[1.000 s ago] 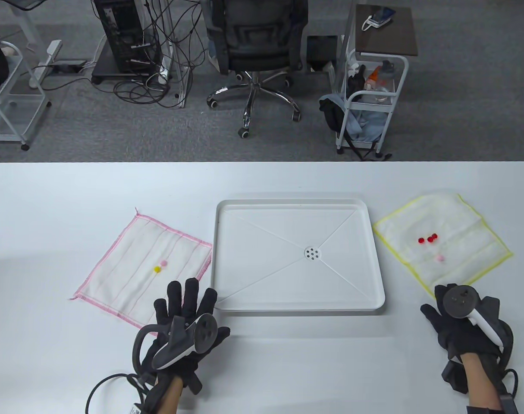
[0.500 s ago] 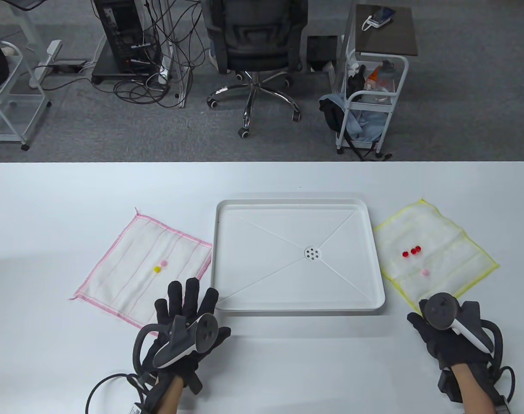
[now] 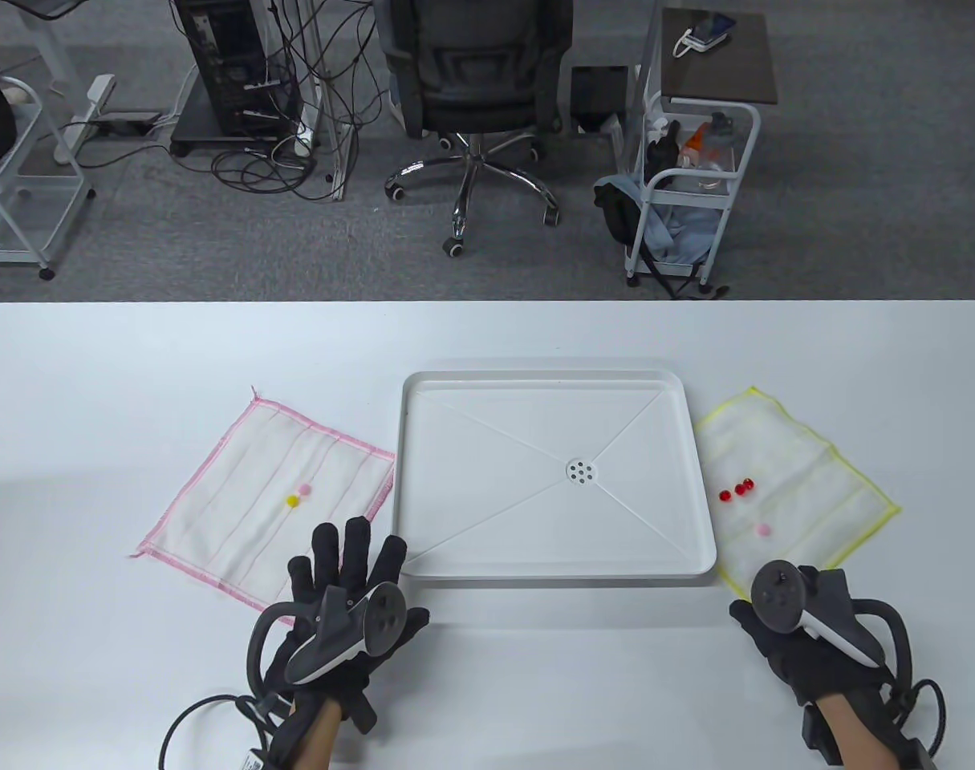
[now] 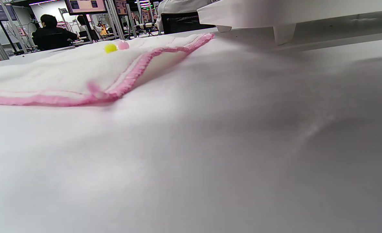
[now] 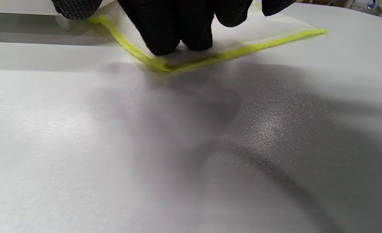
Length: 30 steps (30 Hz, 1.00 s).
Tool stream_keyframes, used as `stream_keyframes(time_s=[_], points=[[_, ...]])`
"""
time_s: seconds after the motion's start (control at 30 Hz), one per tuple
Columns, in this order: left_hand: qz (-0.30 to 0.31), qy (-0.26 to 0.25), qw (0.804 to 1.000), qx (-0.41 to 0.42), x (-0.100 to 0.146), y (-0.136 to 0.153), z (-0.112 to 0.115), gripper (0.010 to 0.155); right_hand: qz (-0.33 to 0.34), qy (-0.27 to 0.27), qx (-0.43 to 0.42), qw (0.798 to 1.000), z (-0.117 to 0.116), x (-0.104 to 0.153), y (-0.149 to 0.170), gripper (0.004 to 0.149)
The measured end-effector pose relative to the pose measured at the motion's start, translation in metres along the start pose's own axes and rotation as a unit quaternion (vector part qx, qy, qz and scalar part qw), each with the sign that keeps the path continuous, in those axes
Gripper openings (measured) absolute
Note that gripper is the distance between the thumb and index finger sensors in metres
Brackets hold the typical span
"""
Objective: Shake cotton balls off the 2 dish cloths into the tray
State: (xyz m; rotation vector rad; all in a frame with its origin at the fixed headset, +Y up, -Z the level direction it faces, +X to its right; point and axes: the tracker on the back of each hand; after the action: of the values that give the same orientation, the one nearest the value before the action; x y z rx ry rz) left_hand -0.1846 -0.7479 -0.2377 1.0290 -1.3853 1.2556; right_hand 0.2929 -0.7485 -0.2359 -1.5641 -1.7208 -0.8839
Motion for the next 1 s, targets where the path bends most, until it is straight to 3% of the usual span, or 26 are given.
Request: stream_keyframes(time_s=[0.7,1.0], points=[[0.0,0.008,1.0,-0.002,-0.001,-0.001,0.002,0.083,0.043,0.023,0.078,0.996,-0.005,0.021,-0.037,0.062],[-0.002,0.009,1.0,0.002,-0.001,0.0,0.002,0.083,0.115,0.012,0.082,0.99,-0.01,0.032,-0.051,0.064]])
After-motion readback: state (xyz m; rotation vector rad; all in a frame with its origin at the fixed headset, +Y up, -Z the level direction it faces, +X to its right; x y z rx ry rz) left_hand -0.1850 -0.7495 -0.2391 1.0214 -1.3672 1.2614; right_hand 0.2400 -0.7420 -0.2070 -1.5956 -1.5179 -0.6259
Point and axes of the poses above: the tracker on the back of each hand, its own y axis roughly to the little-finger side, its own x axis roughly from the fingertips to the wrist, z = x × y, and after that the axes turned 13 degrees about -y, right-handed
